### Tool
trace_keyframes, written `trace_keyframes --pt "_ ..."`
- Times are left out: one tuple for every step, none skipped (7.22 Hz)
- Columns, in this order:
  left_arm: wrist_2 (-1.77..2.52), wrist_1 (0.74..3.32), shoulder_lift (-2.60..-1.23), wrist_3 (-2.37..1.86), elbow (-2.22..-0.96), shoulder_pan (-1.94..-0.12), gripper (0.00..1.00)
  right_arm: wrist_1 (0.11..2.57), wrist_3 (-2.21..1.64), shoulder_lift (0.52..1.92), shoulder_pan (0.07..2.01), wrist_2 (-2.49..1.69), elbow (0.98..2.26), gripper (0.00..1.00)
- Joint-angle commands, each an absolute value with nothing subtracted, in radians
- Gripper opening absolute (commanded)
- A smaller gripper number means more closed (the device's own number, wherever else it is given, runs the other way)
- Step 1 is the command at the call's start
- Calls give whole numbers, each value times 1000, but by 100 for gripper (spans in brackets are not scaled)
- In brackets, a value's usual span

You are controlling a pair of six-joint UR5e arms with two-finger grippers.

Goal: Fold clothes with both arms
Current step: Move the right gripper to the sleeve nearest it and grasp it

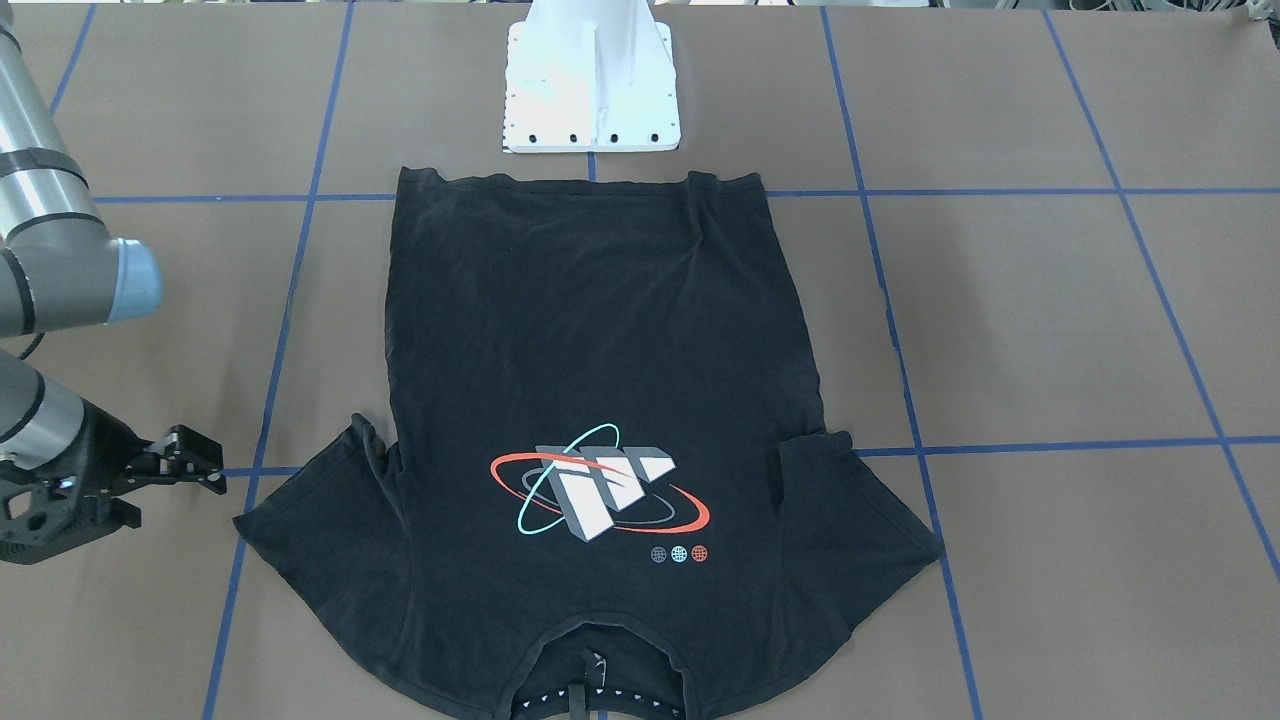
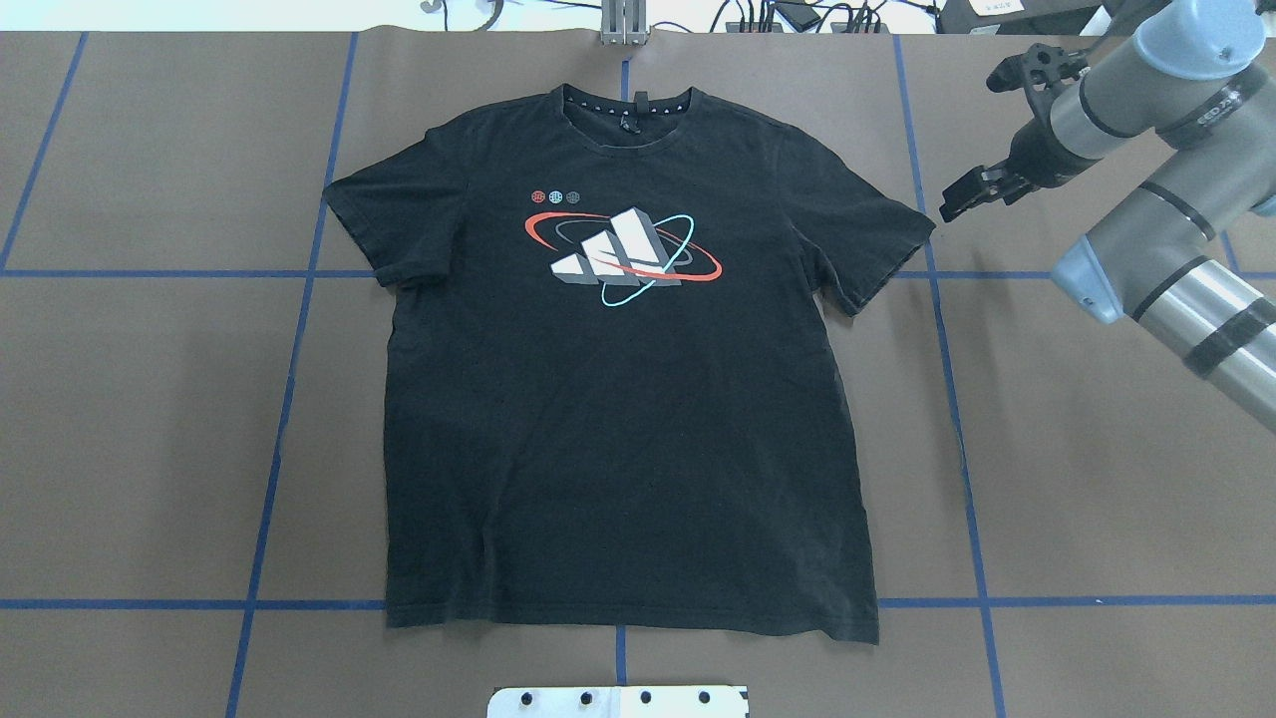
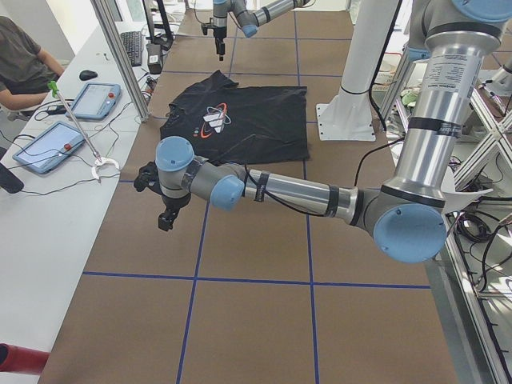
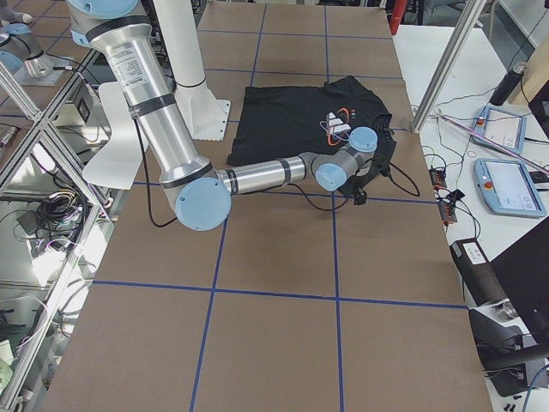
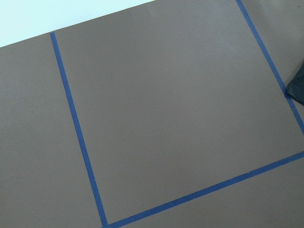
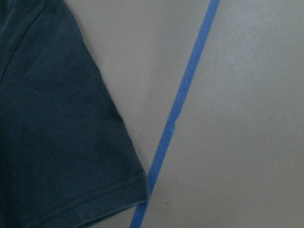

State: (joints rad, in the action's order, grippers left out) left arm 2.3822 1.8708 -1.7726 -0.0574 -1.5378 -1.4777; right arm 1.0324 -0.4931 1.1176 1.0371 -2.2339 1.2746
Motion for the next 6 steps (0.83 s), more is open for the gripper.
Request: trace_keyframes --pt "2384 1891 -1770 -58 -1528 -1477 100 1017 -494 1051 1008 -2207 1205 86" --pt "2384 1894 -1770 -60 -1528 -1477 100 1017 -494 1043 1002 -2206 1187 81" --pt "2384 1896 -1770 -60 -1528 -1479 100 1019 -494 1043 996 -2206 1183 76" --pt "2384 1896 -1770 -60 -1526 -1479 100 1019 -494 1042 988 -2206 1175 75" --pt "2382 1896 -1770 -60 -1526 -1479 100 1019 -495 1026 985 -2206 1152 73" --pt "2384 1896 -1770 -60 -1526 -1477 100 1019 -495 1019 980 -2206 1143 69"
